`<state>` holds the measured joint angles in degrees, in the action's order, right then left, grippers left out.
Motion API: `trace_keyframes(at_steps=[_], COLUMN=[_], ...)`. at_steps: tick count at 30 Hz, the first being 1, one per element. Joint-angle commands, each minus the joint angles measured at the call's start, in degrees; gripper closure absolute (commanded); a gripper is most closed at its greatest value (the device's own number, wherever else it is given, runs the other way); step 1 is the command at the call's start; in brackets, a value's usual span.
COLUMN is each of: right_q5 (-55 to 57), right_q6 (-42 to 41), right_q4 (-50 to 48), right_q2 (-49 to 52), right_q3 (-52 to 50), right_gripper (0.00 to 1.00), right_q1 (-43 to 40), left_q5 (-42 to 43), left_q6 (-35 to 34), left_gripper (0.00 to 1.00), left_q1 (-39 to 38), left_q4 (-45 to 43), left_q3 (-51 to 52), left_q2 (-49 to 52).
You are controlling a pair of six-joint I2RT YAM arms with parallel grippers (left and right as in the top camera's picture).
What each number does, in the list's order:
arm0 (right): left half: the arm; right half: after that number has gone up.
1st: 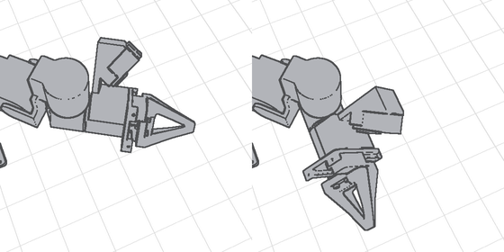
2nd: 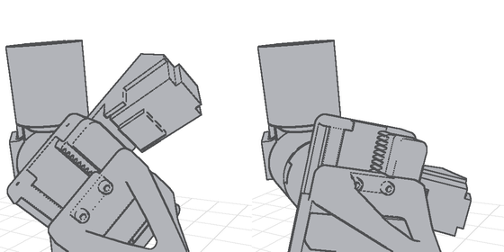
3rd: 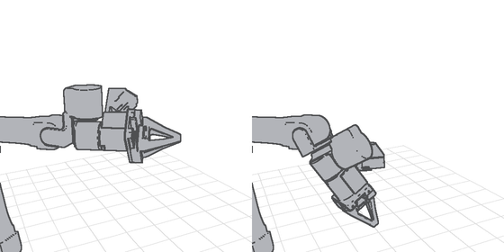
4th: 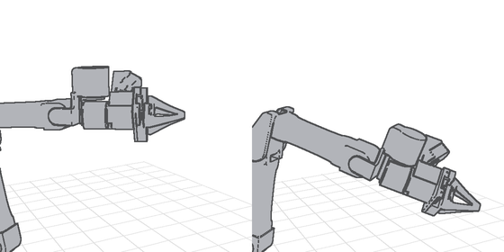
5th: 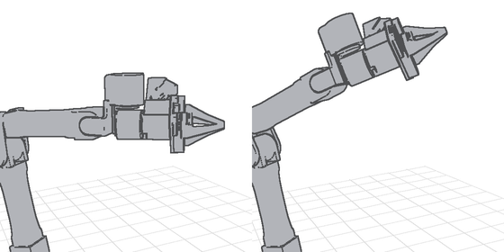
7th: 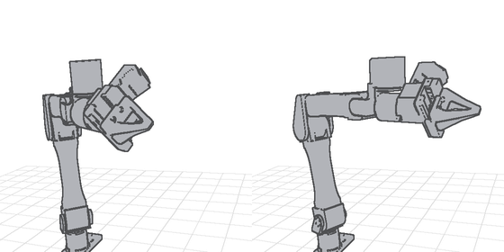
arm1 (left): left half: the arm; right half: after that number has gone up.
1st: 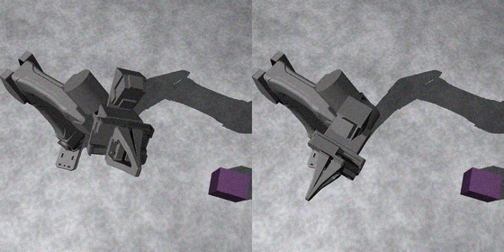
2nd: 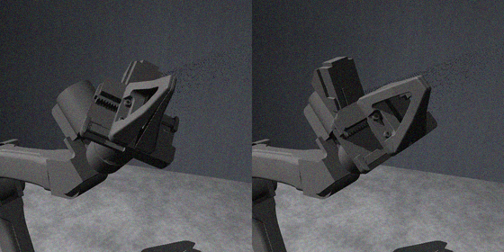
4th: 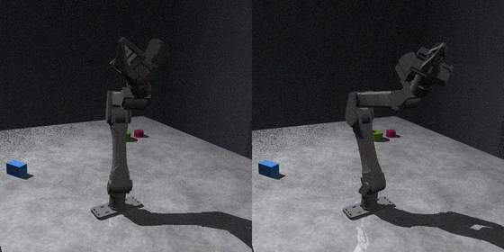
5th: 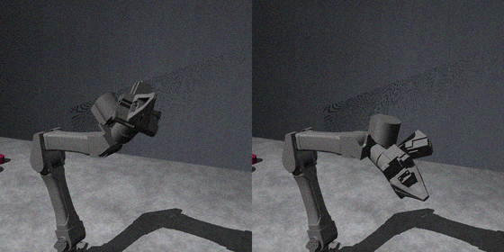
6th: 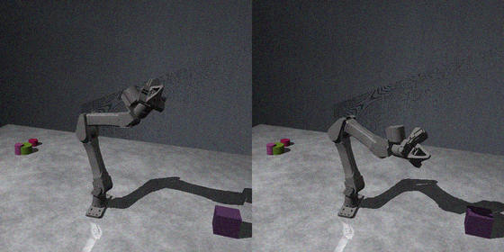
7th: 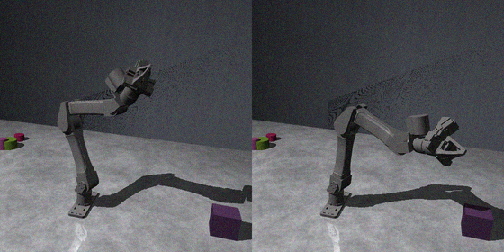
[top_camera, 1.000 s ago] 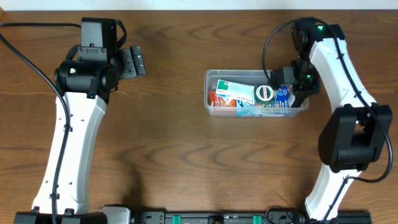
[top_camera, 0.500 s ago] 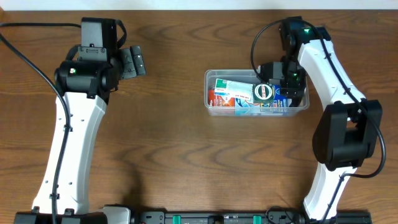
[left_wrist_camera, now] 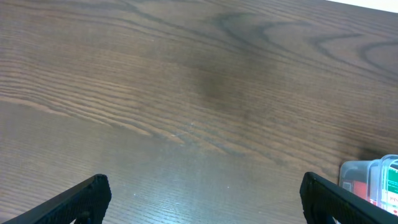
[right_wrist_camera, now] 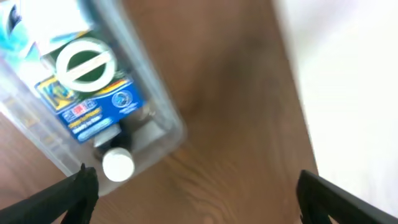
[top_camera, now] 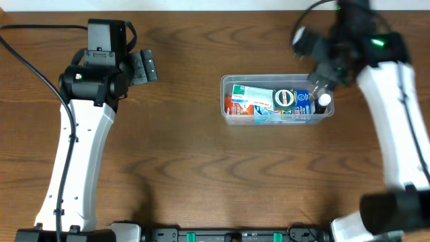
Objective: Pack container
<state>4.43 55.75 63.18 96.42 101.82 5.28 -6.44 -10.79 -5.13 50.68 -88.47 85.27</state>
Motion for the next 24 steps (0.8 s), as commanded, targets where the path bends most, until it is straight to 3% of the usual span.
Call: trace_keyframes(at_steps=[1,4,11,24], right_q5=[-1.1,-7.9,-23.3,-24.0], right_q6=[-22.4,-31.8,-33.0,-33.0], right_q4=[0.1,3.1,13.6,24.2], right_q2=[-6.6,-13.4,-30.8,-62.1], right_q3=[0.2,0.2,0.2,0.2], right_gripper=[0.01,0.01,0.01,0.01], right_q1=[-5.2,-9.8,-16.3,-16.3], left_q5=[-0.7,-0.7,-0.7,-0.7], left_q6=[-0.9,-0.9,-0.9,-0.9], left_gripper=[0.02,0.02,0.02,0.02], left_q1=[0.1,0.1,0.1,0.1], left_q4=[0.1,0.1,0.1,0.1], left_q3=[0.0,0.0,0.0,0.0], left_q2=[0.1,0.1,0.1,0.1])
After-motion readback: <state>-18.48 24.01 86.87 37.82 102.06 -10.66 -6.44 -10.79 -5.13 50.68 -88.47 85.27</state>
